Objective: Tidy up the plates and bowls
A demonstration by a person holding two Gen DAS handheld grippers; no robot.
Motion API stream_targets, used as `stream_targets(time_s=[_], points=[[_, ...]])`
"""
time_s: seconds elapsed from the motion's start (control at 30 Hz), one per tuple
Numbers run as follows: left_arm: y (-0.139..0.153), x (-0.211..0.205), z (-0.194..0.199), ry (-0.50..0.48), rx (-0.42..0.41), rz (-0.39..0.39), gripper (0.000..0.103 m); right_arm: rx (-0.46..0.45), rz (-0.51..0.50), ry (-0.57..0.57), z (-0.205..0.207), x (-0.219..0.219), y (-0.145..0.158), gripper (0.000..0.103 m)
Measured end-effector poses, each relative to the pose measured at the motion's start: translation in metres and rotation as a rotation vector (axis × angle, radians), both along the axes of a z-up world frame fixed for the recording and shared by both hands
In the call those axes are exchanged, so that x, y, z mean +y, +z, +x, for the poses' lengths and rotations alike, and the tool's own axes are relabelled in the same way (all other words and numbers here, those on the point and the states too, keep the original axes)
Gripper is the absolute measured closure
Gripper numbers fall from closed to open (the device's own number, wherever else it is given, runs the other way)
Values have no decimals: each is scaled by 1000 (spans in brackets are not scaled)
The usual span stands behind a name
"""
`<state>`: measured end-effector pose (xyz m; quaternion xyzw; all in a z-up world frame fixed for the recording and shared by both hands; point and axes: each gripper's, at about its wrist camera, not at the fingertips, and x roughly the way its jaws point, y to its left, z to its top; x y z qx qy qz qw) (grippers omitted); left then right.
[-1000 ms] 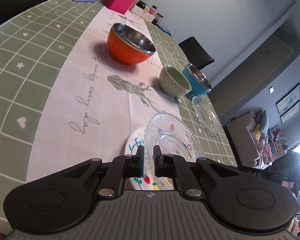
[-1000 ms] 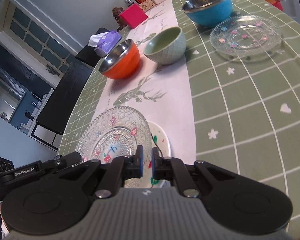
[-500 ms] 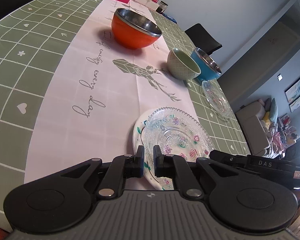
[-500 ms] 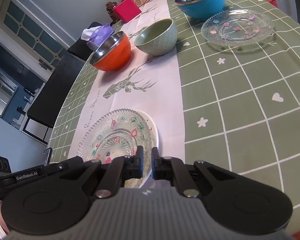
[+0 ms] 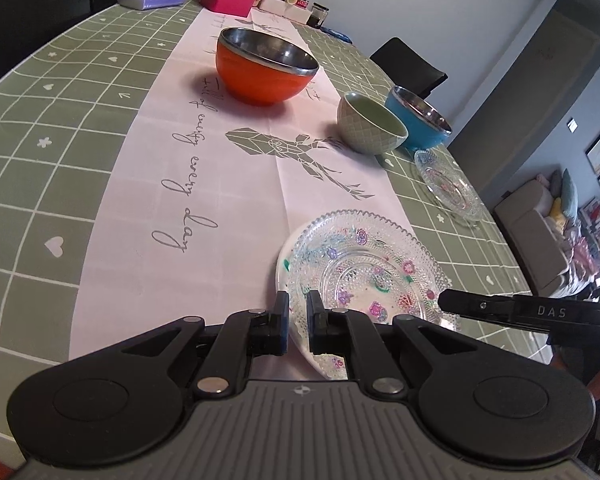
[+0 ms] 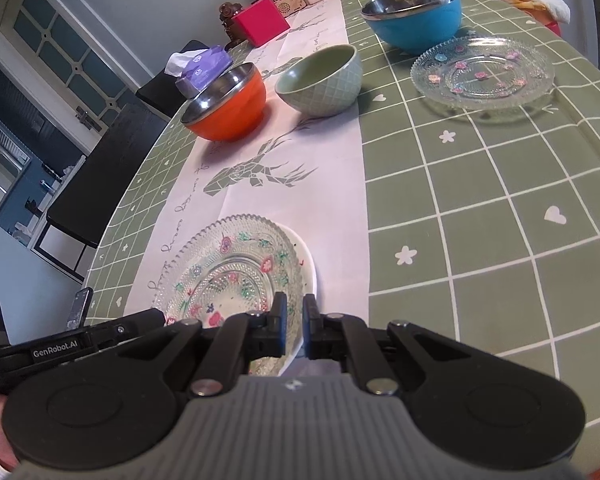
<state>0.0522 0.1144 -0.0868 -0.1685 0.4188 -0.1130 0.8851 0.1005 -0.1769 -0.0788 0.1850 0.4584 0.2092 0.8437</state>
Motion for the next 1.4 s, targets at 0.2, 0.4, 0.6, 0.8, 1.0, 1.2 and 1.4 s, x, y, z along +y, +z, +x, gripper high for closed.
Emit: stream_targets(time_s=[0.2, 0.4, 0.6, 0.8, 1.0, 1.2, 1.4], points=[[1, -1, 0, -6, -3, 13, 95, -11, -24, 1, -1, 2, 1, 98], [3, 5, 0, 18, -21, -25, 95, -14, -30, 1, -1, 3, 1, 98], [3, 11, 1, 47, -26, -35, 89, -13, -27, 3, -1, 3, 1, 94], [1, 13, 1, 42, -19, -60, 86, -6, -19, -16, -2, -1, 3, 75], [-1, 10, 2, 25, -15, -71, 86, -13, -22, 9, -4, 1, 6, 88], [-2, 7, 3, 18, -17, -60, 86, -22, -57, 8, -3, 5, 3, 98], [-1, 7, 1, 22, -23, -58, 86, -21, -64, 7, -2, 6, 3, 98]])
